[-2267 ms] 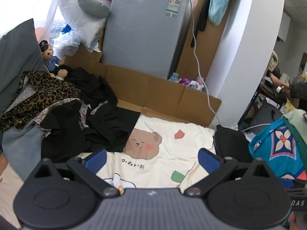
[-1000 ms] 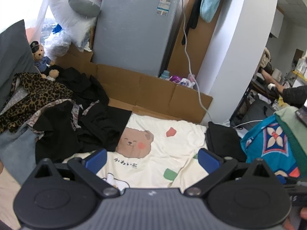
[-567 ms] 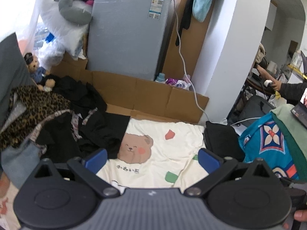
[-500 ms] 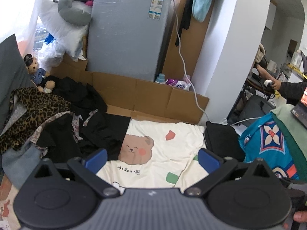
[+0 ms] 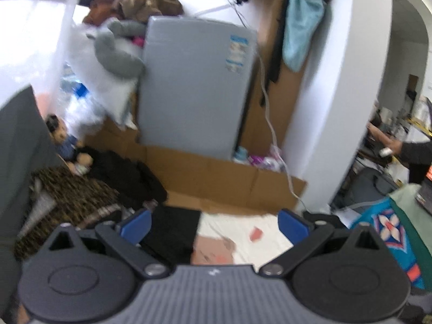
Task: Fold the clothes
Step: 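Move the left tool to the black garment pile and grasp its cuff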
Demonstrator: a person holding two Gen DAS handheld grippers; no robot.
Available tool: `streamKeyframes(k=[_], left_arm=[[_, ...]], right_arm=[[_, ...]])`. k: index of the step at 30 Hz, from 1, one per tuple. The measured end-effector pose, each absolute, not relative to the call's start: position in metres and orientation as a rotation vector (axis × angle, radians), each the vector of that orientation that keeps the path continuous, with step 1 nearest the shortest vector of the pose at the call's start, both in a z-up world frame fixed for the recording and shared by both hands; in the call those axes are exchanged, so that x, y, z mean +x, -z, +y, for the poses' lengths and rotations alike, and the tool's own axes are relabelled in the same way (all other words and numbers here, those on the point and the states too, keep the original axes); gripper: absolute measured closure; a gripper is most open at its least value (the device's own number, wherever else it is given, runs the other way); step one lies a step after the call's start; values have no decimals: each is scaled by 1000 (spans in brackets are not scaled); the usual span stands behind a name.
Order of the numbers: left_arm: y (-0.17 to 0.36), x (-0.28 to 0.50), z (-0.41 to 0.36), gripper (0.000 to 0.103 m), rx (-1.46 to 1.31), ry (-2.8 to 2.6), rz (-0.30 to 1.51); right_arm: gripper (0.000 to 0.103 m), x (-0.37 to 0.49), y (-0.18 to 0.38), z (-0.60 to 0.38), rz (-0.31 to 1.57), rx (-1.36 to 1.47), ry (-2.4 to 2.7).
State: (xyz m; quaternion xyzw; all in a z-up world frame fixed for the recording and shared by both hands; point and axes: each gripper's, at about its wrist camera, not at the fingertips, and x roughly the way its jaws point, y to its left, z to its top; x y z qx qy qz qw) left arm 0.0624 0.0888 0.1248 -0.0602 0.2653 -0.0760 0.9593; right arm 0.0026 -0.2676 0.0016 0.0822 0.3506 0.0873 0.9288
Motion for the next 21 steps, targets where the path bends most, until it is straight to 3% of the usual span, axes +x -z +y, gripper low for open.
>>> streamKeyframes(k=[21], left_arm=[[-159, 144, 187, 2, -118, 95, 522]], right_arm=[[1, 31, 9, -280, 742, 218, -244]])
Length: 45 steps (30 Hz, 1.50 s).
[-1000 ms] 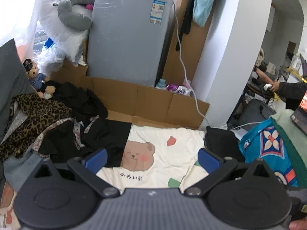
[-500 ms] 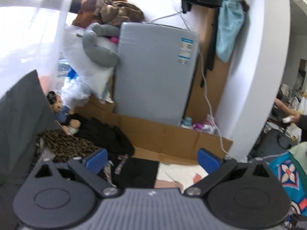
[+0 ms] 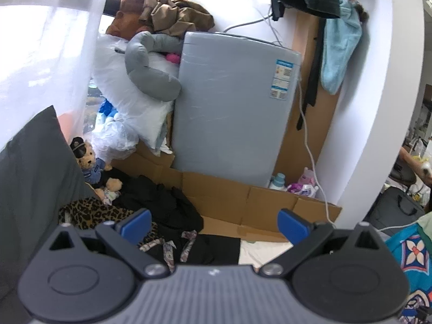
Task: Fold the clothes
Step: 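Move the left tool to the black garment pile and grasp its cuff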
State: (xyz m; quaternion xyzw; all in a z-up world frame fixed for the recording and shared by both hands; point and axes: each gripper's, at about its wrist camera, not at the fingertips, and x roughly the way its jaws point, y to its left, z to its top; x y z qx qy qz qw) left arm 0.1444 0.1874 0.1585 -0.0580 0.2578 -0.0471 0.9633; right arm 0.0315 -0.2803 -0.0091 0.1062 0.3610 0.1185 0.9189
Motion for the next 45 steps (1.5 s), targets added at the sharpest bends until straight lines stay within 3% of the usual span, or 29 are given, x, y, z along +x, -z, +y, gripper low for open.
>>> streamKeyframes(k=[8, 25, 35, 45], left_arm=[[-107, 188, 206, 3, -146, 115, 576], [68, 254, 194, 14, -208, 261, 733], [129, 268, 208, 16, -177, 243, 760], [173, 285, 218, 26, -171, 207, 770]], right_arm=[[1, 51, 30, -290, 738, 245, -242], [2, 78, 101, -296, 785, 248, -190], [6, 99, 158, -276, 800, 250, -211], [13, 134, 212, -232, 824, 280, -227]])
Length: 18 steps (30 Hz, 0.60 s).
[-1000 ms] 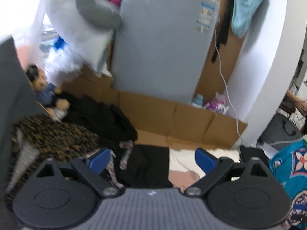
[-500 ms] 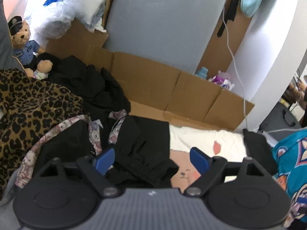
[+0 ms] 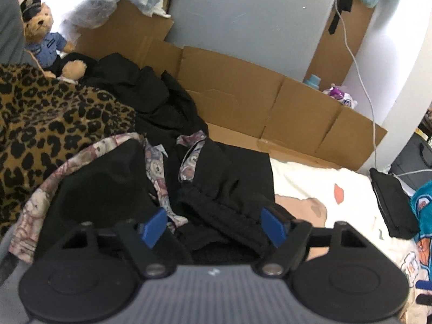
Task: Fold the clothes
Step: 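Move the left tool to the black garment pile and grasp its cuff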
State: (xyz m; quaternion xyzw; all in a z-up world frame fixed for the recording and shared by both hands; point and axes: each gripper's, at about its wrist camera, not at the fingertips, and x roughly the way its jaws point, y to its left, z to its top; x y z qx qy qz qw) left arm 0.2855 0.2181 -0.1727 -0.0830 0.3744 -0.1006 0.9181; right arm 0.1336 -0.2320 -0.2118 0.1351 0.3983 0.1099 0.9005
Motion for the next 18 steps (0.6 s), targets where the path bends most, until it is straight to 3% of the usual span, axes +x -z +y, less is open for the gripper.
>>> streamKeyframes(k=[4, 18], left_arm=[[188, 295, 220, 32, -178, 174, 764], [247, 360, 200, 34, -192, 210, 796]], right_arm=[[16, 147, 224, -211, 844, 274, -255], [16, 161, 245, -173, 902, 221, -258]])
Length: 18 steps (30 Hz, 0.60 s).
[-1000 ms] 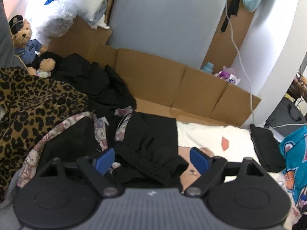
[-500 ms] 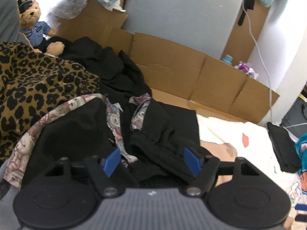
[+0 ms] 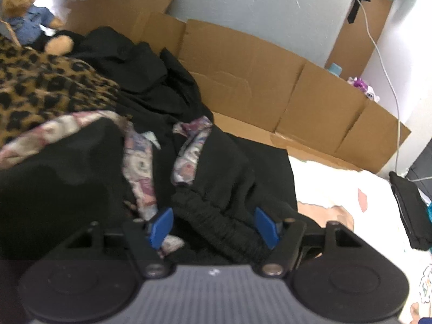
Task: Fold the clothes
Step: 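Move the left tool to the black garment pile and grasp its cuff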
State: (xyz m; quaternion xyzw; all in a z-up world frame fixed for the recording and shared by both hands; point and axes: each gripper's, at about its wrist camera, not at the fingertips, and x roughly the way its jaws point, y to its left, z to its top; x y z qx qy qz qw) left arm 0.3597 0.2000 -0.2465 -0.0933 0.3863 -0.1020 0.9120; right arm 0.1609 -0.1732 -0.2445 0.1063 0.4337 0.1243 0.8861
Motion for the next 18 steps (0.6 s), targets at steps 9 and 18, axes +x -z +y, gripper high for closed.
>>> streamKeyframes(k=[9, 18], left_arm=[[279, 390, 175, 25, -72, 188, 872], [289, 387, 181, 49, -129, 178, 833]], right_arm=[[15, 159, 246, -177, 941, 197, -215], [15, 159, 254, -184, 959, 217, -216]])
